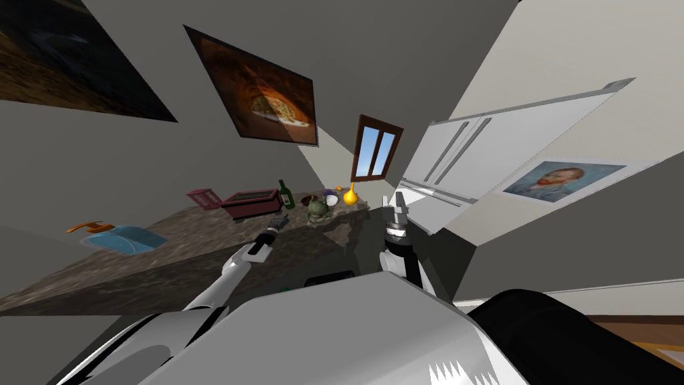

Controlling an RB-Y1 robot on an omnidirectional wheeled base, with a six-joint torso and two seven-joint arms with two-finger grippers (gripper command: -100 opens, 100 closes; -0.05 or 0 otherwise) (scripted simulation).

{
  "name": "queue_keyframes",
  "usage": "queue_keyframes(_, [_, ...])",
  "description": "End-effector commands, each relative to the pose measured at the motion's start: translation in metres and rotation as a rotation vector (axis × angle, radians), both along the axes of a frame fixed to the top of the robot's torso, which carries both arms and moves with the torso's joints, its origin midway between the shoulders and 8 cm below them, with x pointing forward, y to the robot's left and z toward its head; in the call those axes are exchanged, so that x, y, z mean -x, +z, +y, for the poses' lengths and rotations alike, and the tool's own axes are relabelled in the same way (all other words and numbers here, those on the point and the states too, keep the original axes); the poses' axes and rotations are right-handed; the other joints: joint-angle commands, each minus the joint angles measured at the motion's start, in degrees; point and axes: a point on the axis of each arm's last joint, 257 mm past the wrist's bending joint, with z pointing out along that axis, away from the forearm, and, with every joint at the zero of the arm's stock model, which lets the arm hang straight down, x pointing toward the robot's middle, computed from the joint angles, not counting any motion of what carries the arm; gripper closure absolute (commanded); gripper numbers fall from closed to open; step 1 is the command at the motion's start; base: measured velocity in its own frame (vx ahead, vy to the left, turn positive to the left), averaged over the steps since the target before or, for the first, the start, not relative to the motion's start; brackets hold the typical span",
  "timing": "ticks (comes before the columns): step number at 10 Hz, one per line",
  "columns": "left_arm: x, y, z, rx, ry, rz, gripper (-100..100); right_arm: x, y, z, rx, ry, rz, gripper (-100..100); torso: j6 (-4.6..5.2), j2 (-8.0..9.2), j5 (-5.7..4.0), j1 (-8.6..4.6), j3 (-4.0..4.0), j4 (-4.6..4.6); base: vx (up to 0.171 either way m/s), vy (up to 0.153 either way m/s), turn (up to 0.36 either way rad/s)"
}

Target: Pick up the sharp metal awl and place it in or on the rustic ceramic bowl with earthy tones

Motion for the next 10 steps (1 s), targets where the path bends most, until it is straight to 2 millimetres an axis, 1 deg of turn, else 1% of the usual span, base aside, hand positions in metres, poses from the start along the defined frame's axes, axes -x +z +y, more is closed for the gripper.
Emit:
queue_keyframes(1, [0.0,0.0,0.0,0.0,0.0,0.0,0,0.0,0.0,0.0,0.0,0.0,0.0,0,0.0,0.0,0.0,0.0,0.0,0.0,0.0,0.0,0.0])
queue_keyframes(2, [0.013,-0.01,-0.008,0.012,-0.015,0.011,100,0.0,0.0,0.0,0.0,0.0,0.0,0,0.0,0.0,0.0,0.0,0.0,0.0,0.072,0.01,0.066])
queue_keyframes(3, [0.016,-0.009,-0.009,0.012,-0.019,0.008,100,0.0,0.0,0.0,0.0,0.0,0.0,0,-0.04,-0.18,0.02,0.04,-0.1,-0.05,0.094,0.016,0.041])
queue_keyframes(4, [0.025,-0.017,-0.015,0.024,-0.027,0.018,100,0.0,0.0,0.0,0.0,0.0,0.0,0,-0.02,-0.28,0.05,0.1,-0.17,-0.09,0.117,0.026,0.072])
queue_keyframes(5, [0.03,-0.021,-0.015,0.02,-0.029,0.024,100,0.0,0.0,0.0,0.0,0.0,0.0,0,-0.01,-0.47,0.11,0.19,-0.31,-0.17,0.108,0.017,0.034])
queue_keyframes(6, [0.033,-0.014,-0.02,0.02,-0.039,0.007,100,0.0,0.0,0.0,0.0,0.0,0.0,0,0.06,-0.54,0.19,0.2,-0.39,-0.27,0.044,0.003,-0.002])
queue_keyframes(7, [0.043,-0.022,-0.026,0.028,-0.048,0.017,100,0.0,0.0,0.0,0.0,0.0,0.0,0,0.12,-0.46,0.24,0.15,-0.39,-0.32,0.062,0.008,0.052])
queue_keyframes(8, [0.05,-0.022,-0.027,0.027,-0.052,0.015,100,0.0,0.0,0.0,0.0,0.0,0.0,0,0.09,-0.49,0.3,0.14,-0.44,-0.4,0.073,0.003,0.029])
queue_keyframes(9, [0.05,-0.019,-0.029,0.027,-0.056,0.007,100,0.0,0.0,0.0,0.0,0.0,0.0,0,0.09,-0.5,0.39,0.15,-0.51,-0.53,0.031,-0.001,0.006])
queue_keyframes(10, [0.062,-0.025,-0.033,0.033,-0.062,0.018,100,0.0,0.0,0.0,0.0,0.0,0.0,0,0.13,-0.43,0.42,0.13,-0.49,-0.55,0.074,0.015,0.059])
